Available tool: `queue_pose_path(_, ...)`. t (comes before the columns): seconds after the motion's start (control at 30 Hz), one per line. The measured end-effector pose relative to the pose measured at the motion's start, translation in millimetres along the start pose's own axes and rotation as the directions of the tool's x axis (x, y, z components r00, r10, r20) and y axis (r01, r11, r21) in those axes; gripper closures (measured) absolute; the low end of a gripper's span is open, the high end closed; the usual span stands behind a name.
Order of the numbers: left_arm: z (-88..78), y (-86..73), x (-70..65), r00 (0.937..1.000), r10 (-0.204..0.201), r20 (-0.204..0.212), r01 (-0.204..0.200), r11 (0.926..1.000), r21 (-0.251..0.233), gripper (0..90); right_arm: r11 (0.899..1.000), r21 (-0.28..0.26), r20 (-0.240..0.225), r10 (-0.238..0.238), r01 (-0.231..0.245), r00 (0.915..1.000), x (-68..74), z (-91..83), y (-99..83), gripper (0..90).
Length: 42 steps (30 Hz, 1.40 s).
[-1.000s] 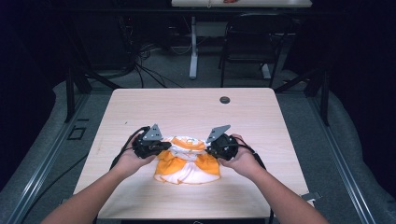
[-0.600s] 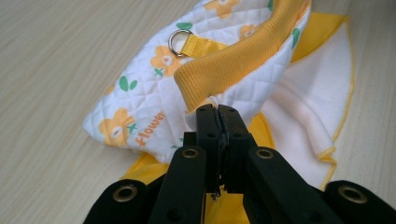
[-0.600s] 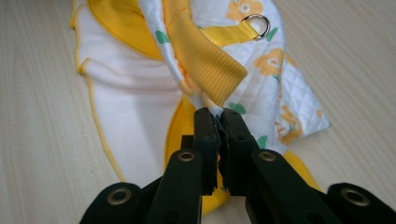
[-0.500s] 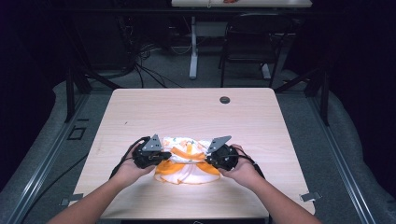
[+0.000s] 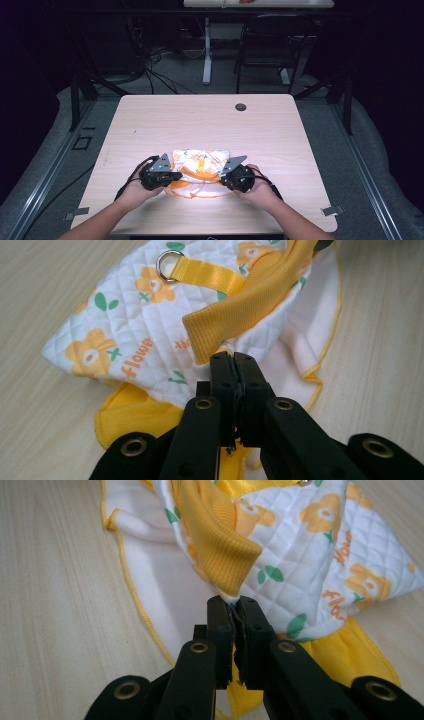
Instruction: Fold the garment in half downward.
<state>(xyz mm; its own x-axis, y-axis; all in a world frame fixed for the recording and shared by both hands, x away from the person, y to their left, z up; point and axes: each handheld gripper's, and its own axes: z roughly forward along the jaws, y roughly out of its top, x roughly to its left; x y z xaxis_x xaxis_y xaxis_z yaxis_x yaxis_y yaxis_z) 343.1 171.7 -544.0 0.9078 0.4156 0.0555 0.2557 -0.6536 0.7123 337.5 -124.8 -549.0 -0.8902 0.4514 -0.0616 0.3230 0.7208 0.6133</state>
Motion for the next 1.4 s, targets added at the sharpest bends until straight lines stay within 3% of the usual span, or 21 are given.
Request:
queue_pose_path(0.13, 3.4, -5.6, -4.1, 1.0000, 0.004, 0.007, -0.004, 0.9999, 0.012, 88.1, 1.000, 0.023, -0.010, -0.006, 0.006, 0.9999, 5.0, 5.0, -5.6, 86.2)
queue_pose_path(0.4, 5.8, -12.3, -8.4, 0.9998, -0.009, 0.020, 0.009, 0.9999, 0.006, 87.9, 1.000, 0.017, -0.018, 0.001, -0.001, 0.9998, 7.9, 6.0, -10.3, 85.8)
queue_pose_path(0.47, 3.2, -12.0, -8.3, 0.9996, -0.015, 0.023, 0.015, 0.9999, -0.003, 87.0, 1.000, 0.005, -0.021, 0.005, -0.005, 0.9998, 7.9, 3.3, -9.7, 81.3)
queue_pose_path(0.6, -11.0, -6.3, -2.3, 0.9982, -0.050, 0.032, 0.052, 0.9964, -0.067, 80.4, 0.998, -0.057, -0.018, 0.030, -0.031, 0.9994, 7.7, -8.8, -6.8, 75.2)
queue_pose_path(0.73, -19.3, 1.3, 4.9, 0.9977, -0.068, -0.004, 0.067, 0.9929, -0.098, 73.5, 0.993, -0.101, -0.006, 0.052, -0.053, 0.9986, 2.5, -19.6, -3.6, 70.5)
queue_pose_path(0.83, -19.5, 5.1, 8.5, 0.9969, -0.075, -0.023, 0.073, 0.9936, -0.086, 68.8, 0.991, -0.119, 0.010, 0.063, -0.061, 0.9980, -0.9, -22.3, -1.8, 67.7)
queue_pose_path(0.93, -12.3, 9.8, 13.4, 0.9937, -0.109, -0.023, 0.108, 0.9926, -0.056, 64.6, 0.986, -0.139, 0.036, 0.097, -0.091, 0.9947, -6.5, -22.8, 1.6, 62.6)
queue_pose_path(1.03, -2.3, 14.4, 15.2, 0.9909, -0.127, -0.044, 0.126, 0.9917, -0.027, 59.4, 0.983, -0.148, 0.033, 0.117, -0.111, 0.9926, -11.3, -19.6, 5.4, 58.5)
queue_pose_path(1.07, 0.3, 15.6, 15.5, 0.9899, -0.134, -0.047, 0.133, 0.9908, -0.026, 53.7, 0.980, -0.153, 0.030, 0.132, -0.126, 0.9908, -12.2, -16.6, 6.8, 56.3)
queue_pose_path(1.3, 11.9, 12.6, 12.6, 0.9915, -0.130, -0.011, 0.130, 0.9915, 0.000, 44.6, 0.992, -0.072, -0.009, 0.103, -0.103, 0.9946, -10.4, 3.4, 8.1, 47.4)
queue_pose_path(1.4, 15.7, 6.4, 9.5, 0.9931, -0.117, -0.001, 0.117, 0.9929, 0.018, 42.4, 0.992, -0.069, -0.016, 0.106, -0.107, 0.9942, -10.1, 5.7, 6.3, 47.4)
